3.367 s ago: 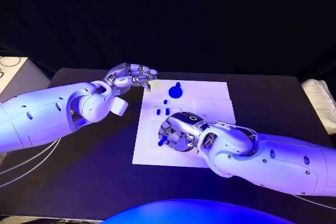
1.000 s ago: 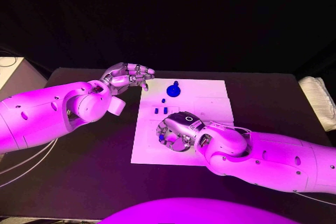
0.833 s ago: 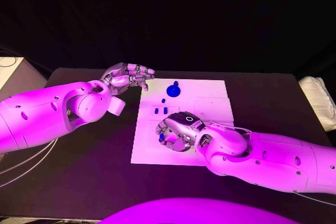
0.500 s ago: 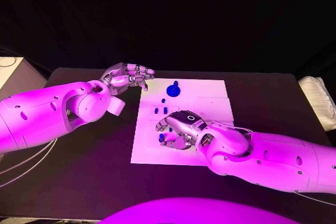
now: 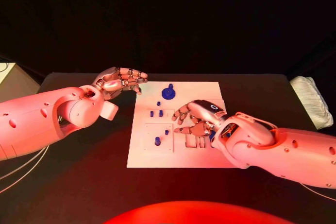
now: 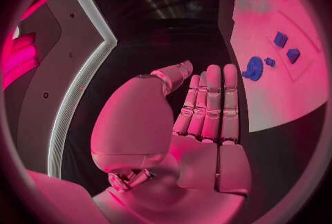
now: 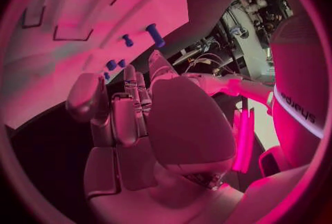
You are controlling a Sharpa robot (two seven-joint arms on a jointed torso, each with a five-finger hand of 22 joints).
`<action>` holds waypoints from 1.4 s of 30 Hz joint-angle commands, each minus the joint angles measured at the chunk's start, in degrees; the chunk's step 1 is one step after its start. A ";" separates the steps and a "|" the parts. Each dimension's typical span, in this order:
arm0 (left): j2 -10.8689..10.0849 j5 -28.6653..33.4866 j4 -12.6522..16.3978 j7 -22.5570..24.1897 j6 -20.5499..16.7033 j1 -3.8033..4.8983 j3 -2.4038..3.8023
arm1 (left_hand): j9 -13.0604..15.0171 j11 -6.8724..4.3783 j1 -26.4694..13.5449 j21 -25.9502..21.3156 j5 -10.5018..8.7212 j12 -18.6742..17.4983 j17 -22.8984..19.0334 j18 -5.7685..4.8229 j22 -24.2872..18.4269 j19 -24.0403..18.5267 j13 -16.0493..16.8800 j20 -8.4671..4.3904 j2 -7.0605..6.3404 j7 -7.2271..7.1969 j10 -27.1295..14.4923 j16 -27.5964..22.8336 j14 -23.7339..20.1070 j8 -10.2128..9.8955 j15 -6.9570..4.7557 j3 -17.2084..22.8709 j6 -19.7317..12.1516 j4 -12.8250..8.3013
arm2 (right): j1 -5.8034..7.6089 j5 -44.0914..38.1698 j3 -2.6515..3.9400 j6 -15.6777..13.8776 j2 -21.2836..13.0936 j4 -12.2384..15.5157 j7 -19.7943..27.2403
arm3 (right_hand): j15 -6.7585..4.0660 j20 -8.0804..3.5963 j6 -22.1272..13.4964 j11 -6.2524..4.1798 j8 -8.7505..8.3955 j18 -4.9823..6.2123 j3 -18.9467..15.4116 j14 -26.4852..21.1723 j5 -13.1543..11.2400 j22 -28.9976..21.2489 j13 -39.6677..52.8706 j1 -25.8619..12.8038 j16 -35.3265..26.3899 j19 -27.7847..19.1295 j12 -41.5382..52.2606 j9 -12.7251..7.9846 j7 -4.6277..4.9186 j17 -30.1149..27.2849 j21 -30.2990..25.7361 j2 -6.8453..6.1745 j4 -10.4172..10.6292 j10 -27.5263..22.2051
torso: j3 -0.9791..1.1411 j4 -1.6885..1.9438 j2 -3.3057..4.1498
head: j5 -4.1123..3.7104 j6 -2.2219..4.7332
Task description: Assemble the parts on the task board
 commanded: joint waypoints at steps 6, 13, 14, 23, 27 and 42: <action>-0.56 -0.28 0.57 1.39 0.77 -0.02 0.04 | 0.08 -0.09 0.00 -0.44 -0.05 0.42 -0.09 0.79 -0.11 0.43 -0.05 0.10 0.19 0.01 -0.30 -0.18 -0.25 0.03 -0.03 -0.42 -0.26 -0.11 | 3.72 21.08 -0.04 4.16 -9.70 2.28 4.62 | -2.06 -1.76 1.68 -2.58 1.43 -1.81 1.88 2.37 0.68 7.70 8.40 -1.20 1.70 2.48 8.66 -0.01 -1.57 2.63 9.98 -0.46 -0.04 8.80 | -0.19 -0.68 -0.18 | -1.58 0.70; -0.64 -0.74 0.96 2.37 1.60 -0.21 0.04 | 0.14 -0.02 -1.76 -1.46 -0.04 0.59 0.00 0.73 -0.80 0.46 -0.09 0.35 -0.45 -0.03 -0.61 -0.08 -0.24 0.02 0.17 -1.79 -0.49 1.12 | 4.41 21.91 -0.57 8.24 -16.70 3.64 -2.34 | -2.36 -2.12 0.47 -2.86 6.23 -2.99 -1.48 3.75 2.34 11.14 70.26 -13.51 5.51 3.77 60.81 2.64 -2.44 10.07 17.31 0.00 0.08 16.66 | -0.23 -0.76 -0.46 | -2.52 0.73; -0.58 -0.77 0.98 2.52 1.75 -0.26 0.04 | 0.16 -0.03 -2.04 -1.75 -0.04 0.65 0.03 0.74 -1.01 0.51 -0.09 0.40 -0.54 -0.04 -0.67 -0.04 -0.24 0.02 0.18 -2.09 -0.55 1.38 | 4.38 21.23 -0.66 8.48 -17.43 3.83 -3.55 | -2.32 -2.14 0.48 -2.94 6.51 -3.10 -2.12 3.89 2.12 11.38 71.95 -14.40 5.87 3.91 62.07 2.84 -2.44 10.88 17.97 0.01 0.17 17.27 | -0.28 -0.75 -0.54 | -2.57 0.72; -0.28 -0.87 1.04 2.98 1.90 -0.40 0.04 | 0.22 -0.05 -2.52 -2.57 -0.03 0.85 0.11 0.78 -1.63 0.78 -0.07 0.50 -0.73 -0.07 -0.87 0.06 -0.27 0.03 0.20 -2.81 -0.73 2.00 | 3.53 13.43 -1.49 10.19 -20.26 5.35 -12.35 | -2.52 -2.24 0.95 -3.27 7.99 -3.79 -5.66 4.52 2.23 12.75 76.45 -16.97 7.50 4.72 65.23 3.76 -2.80 14.68 21.96 -0.14 0.24 19.10 | -0.51 -0.83 -0.88 | -2.89 0.81; -0.24 -0.88 1.06 2.95 1.85 -0.41 0.04 | 0.22 -0.05 -2.52 -2.57 -0.03 0.85 0.11 0.78 -1.63 0.78 -0.07 0.50 -0.73 -0.07 -0.87 0.06 -0.27 0.03 0.20 -2.81 -0.73 2.00 | 2.71 11.40 -1.64 10.47 -19.76 5.52 -14.56 | -2.58 -2.29 1.15 -3.37 8.37 -3.94 -6.68 4.64 2.27 13.03 77.00 -17.57 7.80 4.89 65.56 3.97 -2.92 15.40 22.83 -0.26 0.30 19.33 | -0.46 -0.83 -0.82 | -2.89 0.86; -0.45 -0.89 1.22 2.78 1.75 -0.41 0.04 | 0.25 -0.06 -2.48 -2.94 -0.03 0.96 0.15 0.80 -1.91 0.98 -0.06 0.52 -0.64 -0.07 -0.97 0.11 -0.28 0.04 0.19 -3.00 -0.80 2.20 | -0.44 7.73 -1.77 9.73 -15.96 4.33 -18.90 | -2.68 -2.39 1.24 -3.51 9.25 -4.50 -9.30 5.04 3.43 13.97 79.01 -19.80 8.71 5.50 66.96 4.48 -3.12 17.74 25.97 0.26 0.33 20.37 | -0.38 -0.80 -0.70 | -2.96 0.55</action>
